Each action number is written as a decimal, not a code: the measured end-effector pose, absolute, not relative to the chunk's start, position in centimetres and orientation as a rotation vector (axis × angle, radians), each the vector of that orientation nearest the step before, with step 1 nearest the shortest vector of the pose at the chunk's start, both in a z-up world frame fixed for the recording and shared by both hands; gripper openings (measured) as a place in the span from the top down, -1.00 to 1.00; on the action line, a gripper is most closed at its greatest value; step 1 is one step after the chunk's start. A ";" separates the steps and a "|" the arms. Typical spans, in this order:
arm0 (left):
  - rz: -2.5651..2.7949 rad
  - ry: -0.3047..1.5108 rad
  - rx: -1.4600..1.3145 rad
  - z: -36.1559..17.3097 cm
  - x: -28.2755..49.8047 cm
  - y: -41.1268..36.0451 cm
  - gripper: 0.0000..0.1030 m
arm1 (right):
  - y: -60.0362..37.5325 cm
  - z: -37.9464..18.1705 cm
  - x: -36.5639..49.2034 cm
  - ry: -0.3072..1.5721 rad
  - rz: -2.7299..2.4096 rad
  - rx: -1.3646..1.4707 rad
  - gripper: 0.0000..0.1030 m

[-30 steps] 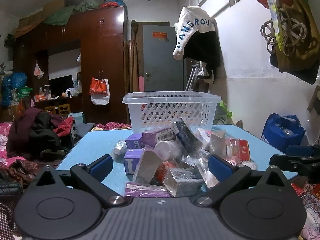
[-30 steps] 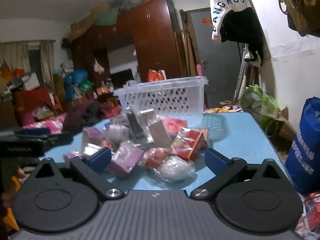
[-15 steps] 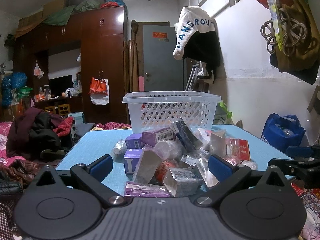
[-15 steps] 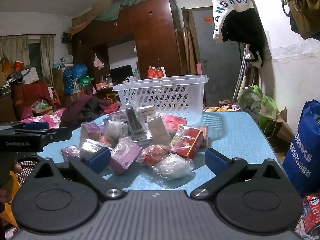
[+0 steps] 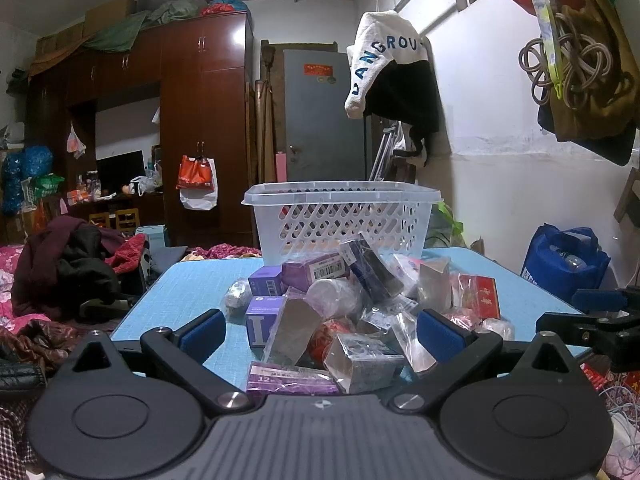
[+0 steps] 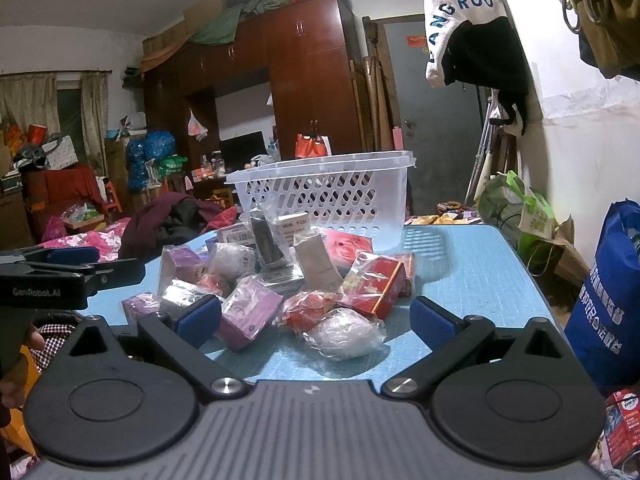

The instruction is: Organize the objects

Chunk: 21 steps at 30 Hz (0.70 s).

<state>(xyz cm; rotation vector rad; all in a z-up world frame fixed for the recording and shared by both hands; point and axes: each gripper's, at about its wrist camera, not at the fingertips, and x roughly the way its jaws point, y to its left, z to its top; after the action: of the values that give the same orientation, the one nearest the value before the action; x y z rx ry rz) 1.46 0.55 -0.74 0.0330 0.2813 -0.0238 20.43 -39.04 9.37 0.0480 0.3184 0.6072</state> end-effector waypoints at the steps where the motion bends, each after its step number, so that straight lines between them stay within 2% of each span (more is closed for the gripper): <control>1: -0.024 0.282 0.033 -0.7 1.5 0.5 -1.00 | -39.0 9.4 20.4 0.318 0.608 0.049 -1.00; 21: 0.037 0.254 0.046 -1.2 1.4 2.5 -1.00 | -39.2 9.1 20.6 0.321 0.618 0.060 -1.00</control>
<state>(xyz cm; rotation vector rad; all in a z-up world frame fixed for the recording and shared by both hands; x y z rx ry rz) 1.38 2.47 -1.18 0.0462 0.2541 0.0373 20.59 -39.17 9.14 0.0601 0.3206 0.6178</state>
